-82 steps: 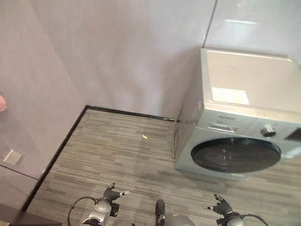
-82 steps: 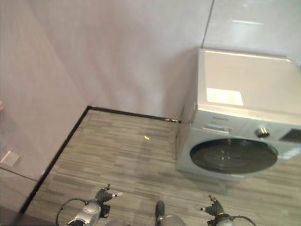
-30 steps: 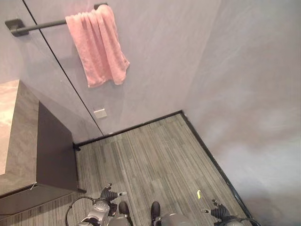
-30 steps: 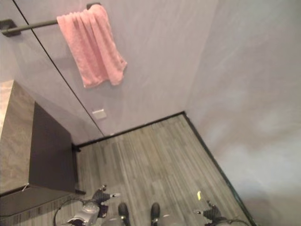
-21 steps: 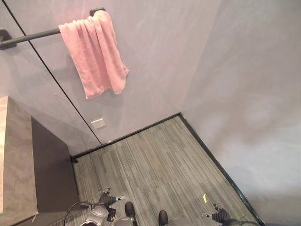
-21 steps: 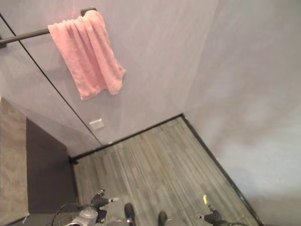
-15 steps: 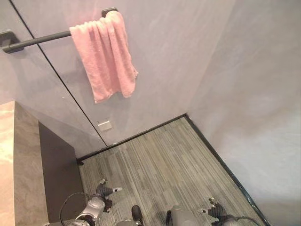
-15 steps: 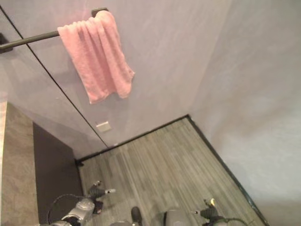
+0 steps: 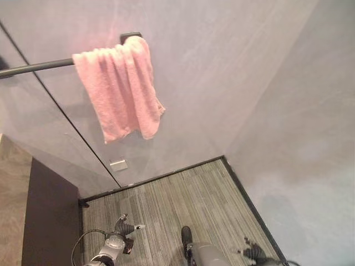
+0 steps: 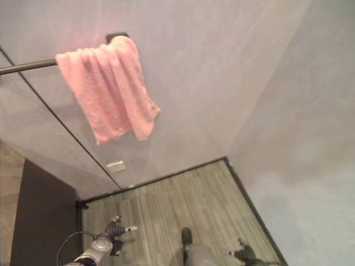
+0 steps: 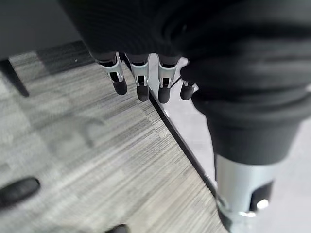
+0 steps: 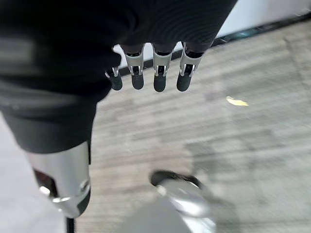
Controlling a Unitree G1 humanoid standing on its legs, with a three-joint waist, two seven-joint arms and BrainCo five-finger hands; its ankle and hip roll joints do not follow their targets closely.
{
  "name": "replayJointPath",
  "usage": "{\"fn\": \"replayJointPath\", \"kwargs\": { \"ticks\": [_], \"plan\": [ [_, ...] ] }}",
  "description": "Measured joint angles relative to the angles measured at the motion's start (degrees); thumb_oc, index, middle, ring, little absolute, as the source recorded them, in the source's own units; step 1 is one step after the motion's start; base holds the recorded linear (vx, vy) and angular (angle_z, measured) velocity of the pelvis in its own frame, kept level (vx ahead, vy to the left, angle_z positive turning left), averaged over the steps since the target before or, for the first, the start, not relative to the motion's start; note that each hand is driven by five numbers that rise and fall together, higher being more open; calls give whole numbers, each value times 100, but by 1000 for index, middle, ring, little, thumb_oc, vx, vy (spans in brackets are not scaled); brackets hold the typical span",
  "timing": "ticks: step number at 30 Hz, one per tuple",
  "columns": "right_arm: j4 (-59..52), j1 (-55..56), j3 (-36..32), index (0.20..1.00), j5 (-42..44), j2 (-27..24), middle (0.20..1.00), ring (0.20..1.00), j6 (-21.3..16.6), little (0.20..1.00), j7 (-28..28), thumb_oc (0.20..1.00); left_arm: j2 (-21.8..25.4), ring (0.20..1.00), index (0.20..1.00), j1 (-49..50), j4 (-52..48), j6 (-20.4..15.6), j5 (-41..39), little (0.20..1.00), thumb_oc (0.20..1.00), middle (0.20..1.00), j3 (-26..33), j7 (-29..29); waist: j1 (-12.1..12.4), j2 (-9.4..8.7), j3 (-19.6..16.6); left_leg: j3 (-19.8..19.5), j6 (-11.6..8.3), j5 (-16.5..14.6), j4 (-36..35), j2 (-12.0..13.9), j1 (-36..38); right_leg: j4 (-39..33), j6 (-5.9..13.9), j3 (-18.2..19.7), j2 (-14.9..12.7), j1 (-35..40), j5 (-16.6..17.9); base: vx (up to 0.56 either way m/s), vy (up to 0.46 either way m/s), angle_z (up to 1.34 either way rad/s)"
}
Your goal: Put brush and paste in cup on sink, flatten towel.
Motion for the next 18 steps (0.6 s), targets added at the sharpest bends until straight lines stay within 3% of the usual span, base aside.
{"fn": "replayJointPath", "kwargs": {
  "ticks": [1, 2, 3, 4, 5, 6, 7, 8, 9, 10, 11, 13, 14, 15, 18],
  "plan": [
    [-8, -17, -30, 1000, -1, -38, 1000, 1000, -10, 1000, -7, 1000, 6, 1000, 1000, -14, -2, -1, -10, 1000, 1000, 1000, 2, 4, 11, -64, -19, -2, -221, 118, 474, 33, -205, -108, -41, -83, -19, 178, 33, 75, -138, 65],
    [-4, -89, -26, 1000, 4, -123, 1000, 1000, -26, 1000, -12, 1000, -3, 1000, 1000, -52, -8, -4, -13, 1000, 1000, 1000, -2, 4, 26, -103, -6, 34, -356, 200, 1242, 46, -580, -269, -214, -191, -43, 355, 43, 143, -39, 45],
    [-7, -154, -26, 1000, 6, -196, 1000, 1000, -37, 1000, -23, 1000, 0, 1000, 1000, -55, -13, -7, -22, 1000, 1000, 1000, 4, 7, 68, -113, -3, 182, -412, 254, 1550, 107, -843, -375, -332, -214, -60, 412, -18, 124, 9, 31],
    [-12, -182, -17, 1000, 5, -213, 1000, 1000, -39, 1000, -29, 1000, 4, 1000, 1000, -57, -9, -4, -27, 1000, 1000, 1000, -2, 8, 34, -114, -6, 325, -403, 252, 1465, 179, -958, -456, -324, -281, -86, 456, -14, 95, 43, 34],
    [-1, -176, -10, 1000, 5, -213, 1000, 1000, -34, 1000, -42, 1000, 14, 1000, 1000, -79, -8, -3, -27, 1000, 1000, 1000, -10, 7, -39, -109, -9, 495, -418, 267, 1108, 331, -985, -653, -288, -402, -94, 573, 31, 117, 117, 44],
    [-12, -111, -26, 1000, 3, -214, 1000, 1000, -33, 1000, -47, 1000, 15, 1000, 1000, -102, -32, -12, -26, 1000, 1000, 1000, -4, 10, -10, -139, -7, 837, -407, 336, 294, 561, -892, -760, -355, -448, -43, 625, 29, 230, 279, 24],
    [-18, -86, -87, 1000, 4, -224, 1000, 1000, -21, 1000, -76, 1000, 2, 1000, 1000, -5, -16, -7, -23, 1000, 1000, 1000, -33, 12, -2, -24, -62, 819, -542, 718, -1122, 972, -721, -841, -216, -418, 49, 636, -19, 255, 341, -7],
    [-29, -89, -129, 1000, 3, -230, 1000, 1000, -25, 1000, -88, 1000, 0, 1000, 1000, 22, -15, -5, -23, 1000, 1000, 1000, -36, 15, -3, 40, -56, 751, -506, 878, -1292, 1174, -765, -773, -248, -351, 67, 640, -4, 156, 272, -26],
    [-31, -81, -104, 1000, -7, -257, 1000, 1000, -25, 1000, -119, 1000, 0, 1000, 1000, 43, -8, -5, -23, 1000, 1000, 1000, -127, 15, 3, 124, -70, 538, -571, 996, -1322, 1231, -794, -740, -49, -308, 132, 608, -52, 44, 112, -50],
    [-16, -121, -74, 1000, -44, -298, 1000, 1000, -20, 1000, -115, 1000, 8, 1000, 1000, 112, -16, -18, -22, 1000, 1000, 1000, -165, 19, 62, 205, -63, 350, -524, 1039, -1471, 1275, -637, -509, -117, -130, 175, 532, -149, 71, 206, -69],
    [-24, -155, -63, 1000, -53, -376, 1000, 1000, -23, 1000, -125, 1000, -5, 1000, 1000, 169, -9, -3, -21, 1000, 1000, 1000, -207, 15, 29, 324, -45, 215, -565, 1071, -1365, 1192, -586, -345, -110, -57, 167, 525, -206, 51, 156, -68],
    [-6, -82, -86, 1000, -52, -461, 1000, 1000, -18, 1000, -138, 1000, -68, 1000, 1000, 117, -15, -3, 26, 1000, 1000, 1000, -348, 11, -57, 511, -141, 247, -447, 1168, -1348, 890, -543, -292, 8, 3, 88, 571, -247, 106, 261, -23],
    [11, -32, -168, 1000, -66, -497, 1000, 1000, -10, 1000, -103, 1000, -73, 1000, 1000, 97, -57, -17, 85, 1000, 1000, 1000, -489, 6, -80, 636, -148, 550, -362, 1049, -1398, 806, -398, -131, 148, 65, 72, 549, -372, 110, 287, -14],
    [12, 0, -176, 1000, -63, -454, 1000, 1000, 0, 1000, -109, 1000, -47, 1000, 1000, 76, -72, -30, 117, 1000, 1000, 1000, -487, 6, -96, 602, -169, 625, -453, 1017, -1515, 766, -288, -63, 196, 156, 9, 494, -408, 43, 141, -31],
    [-17, 31, -93, 1000, -189, -230, 1000, 1000, 1, 1000, -86, 1000, 166, 1000, 1000, 40, -61, -10, 279, 1000, 1000, 1000, -473, 9, -45, 360, -249, 960, -191, 863, -1547, 319, -168, 47, 456, 500, -403, 394, -497, 41, 148, -38]
  ]
}}
